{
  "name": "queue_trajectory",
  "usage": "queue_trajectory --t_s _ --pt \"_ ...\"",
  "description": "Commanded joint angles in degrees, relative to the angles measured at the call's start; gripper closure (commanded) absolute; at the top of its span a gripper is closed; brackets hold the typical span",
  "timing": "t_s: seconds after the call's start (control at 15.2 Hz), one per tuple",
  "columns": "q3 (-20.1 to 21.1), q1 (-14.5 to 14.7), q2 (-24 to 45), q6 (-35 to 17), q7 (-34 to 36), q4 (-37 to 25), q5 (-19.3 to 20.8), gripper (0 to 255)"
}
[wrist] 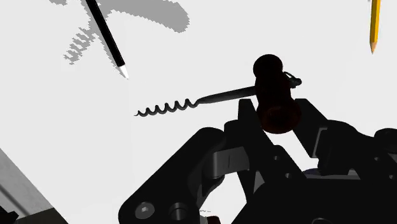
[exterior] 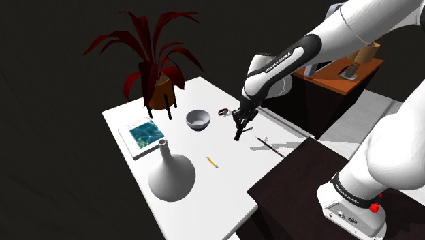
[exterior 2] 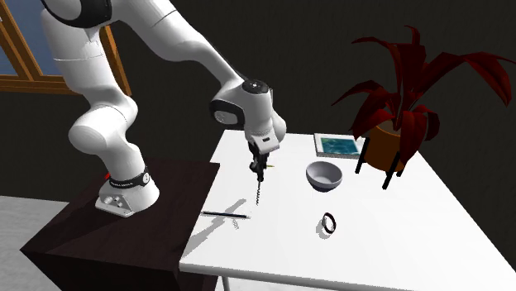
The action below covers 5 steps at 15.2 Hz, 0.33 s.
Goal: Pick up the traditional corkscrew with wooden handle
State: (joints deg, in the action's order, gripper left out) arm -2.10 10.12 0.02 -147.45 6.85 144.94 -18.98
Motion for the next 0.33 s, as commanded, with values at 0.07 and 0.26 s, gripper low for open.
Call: queue_trajectory --t_s 0.07,0.26 --pt "-0.15 -0.18 -2.32 2.49 1.27 -0.24 1.38 255" --pt "-0.17 -0.26 -3.1 3.41 1.72 -0.41 1.83 255"
